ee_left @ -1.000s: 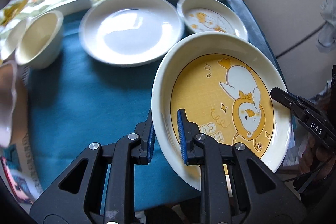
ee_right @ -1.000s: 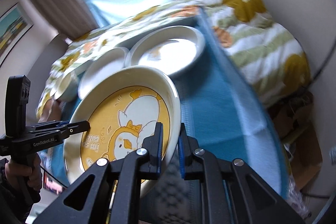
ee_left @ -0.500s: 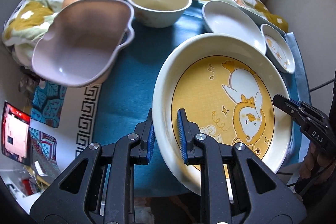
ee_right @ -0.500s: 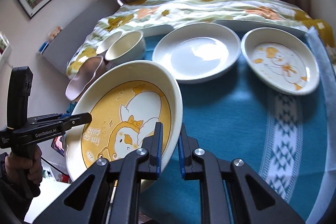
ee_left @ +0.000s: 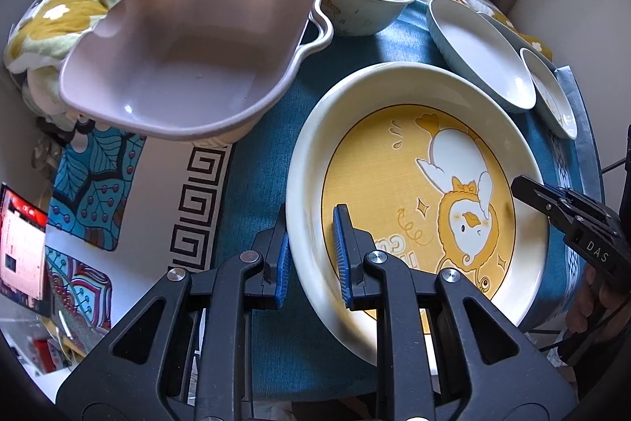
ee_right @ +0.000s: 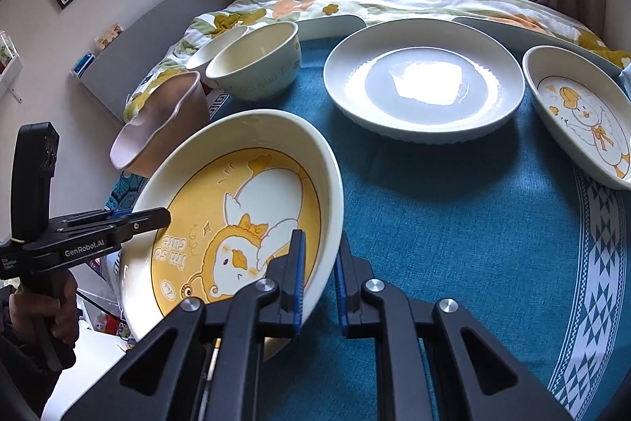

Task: Organize plates and bowls

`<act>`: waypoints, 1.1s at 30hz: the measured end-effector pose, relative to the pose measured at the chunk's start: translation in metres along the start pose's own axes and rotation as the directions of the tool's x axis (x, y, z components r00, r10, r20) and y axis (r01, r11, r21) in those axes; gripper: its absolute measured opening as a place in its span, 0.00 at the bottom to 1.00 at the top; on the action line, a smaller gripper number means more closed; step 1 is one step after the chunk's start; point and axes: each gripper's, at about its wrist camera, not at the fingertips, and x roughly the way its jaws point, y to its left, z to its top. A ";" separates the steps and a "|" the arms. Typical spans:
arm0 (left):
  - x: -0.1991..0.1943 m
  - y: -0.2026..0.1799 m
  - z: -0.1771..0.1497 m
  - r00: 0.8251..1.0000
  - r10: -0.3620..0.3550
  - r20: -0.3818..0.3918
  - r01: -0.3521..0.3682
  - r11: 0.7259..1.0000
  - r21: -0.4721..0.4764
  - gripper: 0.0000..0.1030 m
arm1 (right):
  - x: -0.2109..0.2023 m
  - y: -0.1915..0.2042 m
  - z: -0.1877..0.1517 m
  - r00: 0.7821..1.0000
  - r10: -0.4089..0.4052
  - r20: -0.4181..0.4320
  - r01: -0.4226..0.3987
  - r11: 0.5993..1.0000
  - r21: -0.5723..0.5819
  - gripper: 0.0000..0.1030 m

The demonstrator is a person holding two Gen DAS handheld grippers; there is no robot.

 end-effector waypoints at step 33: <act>-0.036 -0.022 0.003 0.979 0.188 0.074 -0.194 0.977 0.088 0.83 | -0.023 0.008 0.001 0.994 -0.066 0.091 0.058 0.994 0.089 1.00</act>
